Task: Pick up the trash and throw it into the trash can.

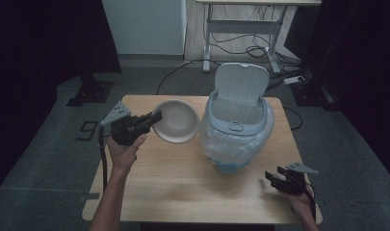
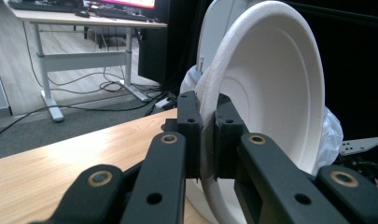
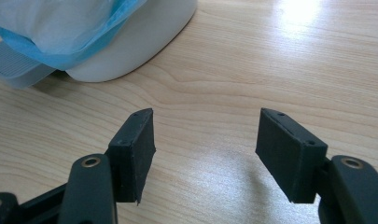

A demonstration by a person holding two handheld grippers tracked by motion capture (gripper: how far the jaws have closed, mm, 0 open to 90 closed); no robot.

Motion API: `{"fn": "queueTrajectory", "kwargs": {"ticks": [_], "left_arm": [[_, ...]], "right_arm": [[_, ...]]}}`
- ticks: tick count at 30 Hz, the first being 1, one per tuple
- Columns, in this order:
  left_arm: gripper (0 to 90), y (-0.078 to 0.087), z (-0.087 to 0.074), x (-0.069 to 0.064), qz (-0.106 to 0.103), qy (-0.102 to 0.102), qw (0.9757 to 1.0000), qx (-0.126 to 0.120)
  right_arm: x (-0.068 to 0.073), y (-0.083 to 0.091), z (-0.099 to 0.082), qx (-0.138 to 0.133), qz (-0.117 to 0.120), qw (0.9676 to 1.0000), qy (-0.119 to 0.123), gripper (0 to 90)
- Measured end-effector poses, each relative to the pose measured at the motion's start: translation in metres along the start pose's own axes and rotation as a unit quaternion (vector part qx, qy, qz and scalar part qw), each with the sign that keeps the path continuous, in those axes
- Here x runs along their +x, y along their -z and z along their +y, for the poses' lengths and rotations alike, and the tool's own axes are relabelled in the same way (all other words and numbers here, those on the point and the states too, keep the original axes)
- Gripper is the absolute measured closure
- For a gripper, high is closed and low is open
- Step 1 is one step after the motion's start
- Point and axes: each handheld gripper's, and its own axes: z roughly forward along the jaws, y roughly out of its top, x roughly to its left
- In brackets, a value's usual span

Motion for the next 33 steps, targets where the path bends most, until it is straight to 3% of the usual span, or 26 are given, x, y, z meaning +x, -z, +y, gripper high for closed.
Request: {"fn": "queueTrajectory", "kwargs": {"ticks": [20, 33], "left_arm": [[83.6, -0.015, 0.023, -0.016, -0.015, -0.012, 0.9998, -0.005], [83.6, -0.034, 0.034, -0.023, -0.027, -0.004, 0.9996, -0.007]], "right_arm": [[0.000, 0.000, 0.000, 0.001, 0.001, 1.0000, 0.002, 36.6], [-0.001, 0.001, 0.000, -0.001, 0.001, 1.0000, 0.000, 36.5]]}}
